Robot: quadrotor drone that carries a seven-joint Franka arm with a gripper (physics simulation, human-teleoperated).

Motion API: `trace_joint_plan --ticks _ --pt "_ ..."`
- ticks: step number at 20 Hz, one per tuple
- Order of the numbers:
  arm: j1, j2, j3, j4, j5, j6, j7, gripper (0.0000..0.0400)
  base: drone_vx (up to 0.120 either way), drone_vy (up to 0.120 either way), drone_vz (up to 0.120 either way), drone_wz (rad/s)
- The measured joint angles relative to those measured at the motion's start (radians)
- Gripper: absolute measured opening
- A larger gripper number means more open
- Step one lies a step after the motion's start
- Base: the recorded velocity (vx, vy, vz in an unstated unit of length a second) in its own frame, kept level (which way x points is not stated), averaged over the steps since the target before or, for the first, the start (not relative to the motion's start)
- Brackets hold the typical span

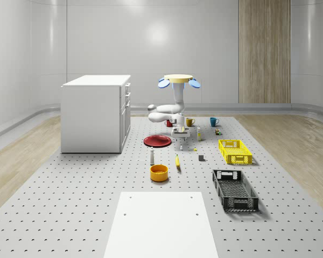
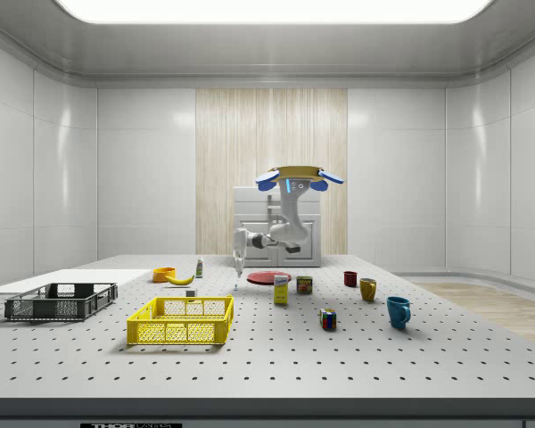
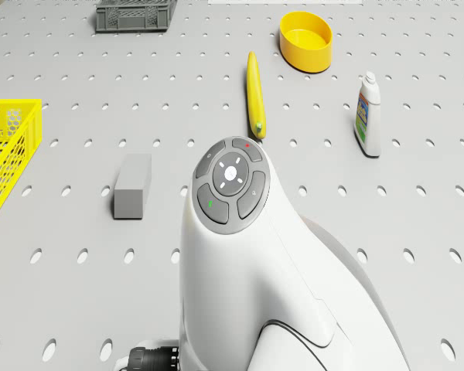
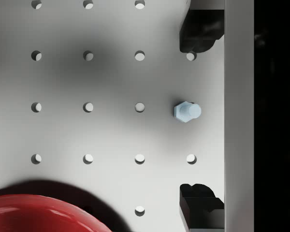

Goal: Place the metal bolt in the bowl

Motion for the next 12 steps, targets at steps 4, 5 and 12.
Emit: trace_joint_plan --ticks 4,5,12 --pt "-0.002 -0.012 -0.004 0.001 -0.001 0.013 0.002 0.04 0.04 0.0 0.0 0.0" --pt "-0.003 -0.015 -0.012 0.003 -0.008 0.019 0.001 0.04 0.0 0.0 0.0 0.0" --pt "-0.008 -0.039 -0.093 0.02 -0.08 0.068 -0.003 0.04 0.0 0.0 0.0 0.0"
